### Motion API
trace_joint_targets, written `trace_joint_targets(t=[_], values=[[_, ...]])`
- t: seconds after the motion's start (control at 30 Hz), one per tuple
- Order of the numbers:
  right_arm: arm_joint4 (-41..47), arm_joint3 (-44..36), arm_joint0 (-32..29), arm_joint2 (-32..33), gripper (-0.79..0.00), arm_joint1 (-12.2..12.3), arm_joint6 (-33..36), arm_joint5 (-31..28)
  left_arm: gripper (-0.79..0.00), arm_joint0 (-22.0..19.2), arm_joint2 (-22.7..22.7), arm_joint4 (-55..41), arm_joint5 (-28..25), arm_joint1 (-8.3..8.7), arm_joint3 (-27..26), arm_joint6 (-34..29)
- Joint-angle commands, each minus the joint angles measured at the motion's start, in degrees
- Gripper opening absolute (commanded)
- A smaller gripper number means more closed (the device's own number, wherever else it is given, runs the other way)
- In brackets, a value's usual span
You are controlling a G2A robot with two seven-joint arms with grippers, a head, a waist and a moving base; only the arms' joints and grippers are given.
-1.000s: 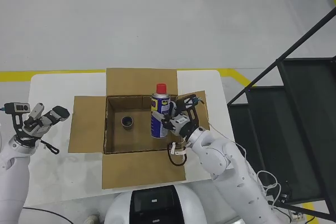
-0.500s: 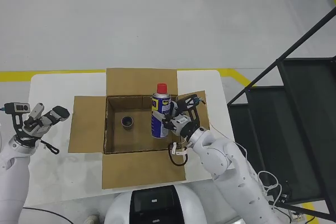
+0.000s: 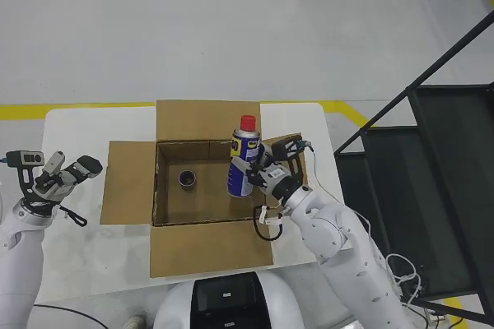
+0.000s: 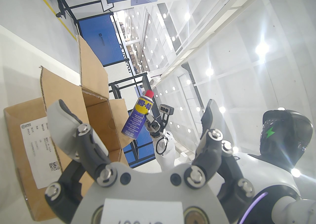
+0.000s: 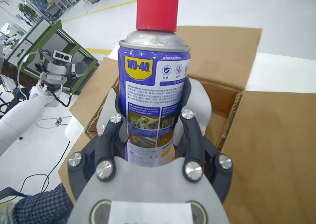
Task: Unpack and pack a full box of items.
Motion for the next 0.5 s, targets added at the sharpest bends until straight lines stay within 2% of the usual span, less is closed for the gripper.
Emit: trace_joint_targets(t=[0.0, 0.2, 0.47], values=[[1.5, -1.3, -2.5, 3.4, -0.785, 0.3, -4.6, -2.0, 0.0, 0.0, 0.0, 0.0, 0.0, 0.0, 0.0, 0.0], [7.2, -2.6, -9.1, 13.8, -0.785, 1.0, -12.9, -7.5, 0.0, 0.0, 0.0, 0.0, 0.0, 0.0, 0.0, 0.0], [14.1, 3.8, -11.5, 23.2, -0.785, 1.4, -20.1, -11.0, 0.0, 0.0, 0.0, 0.0, 0.0, 0.0, 0.0, 0.0]])
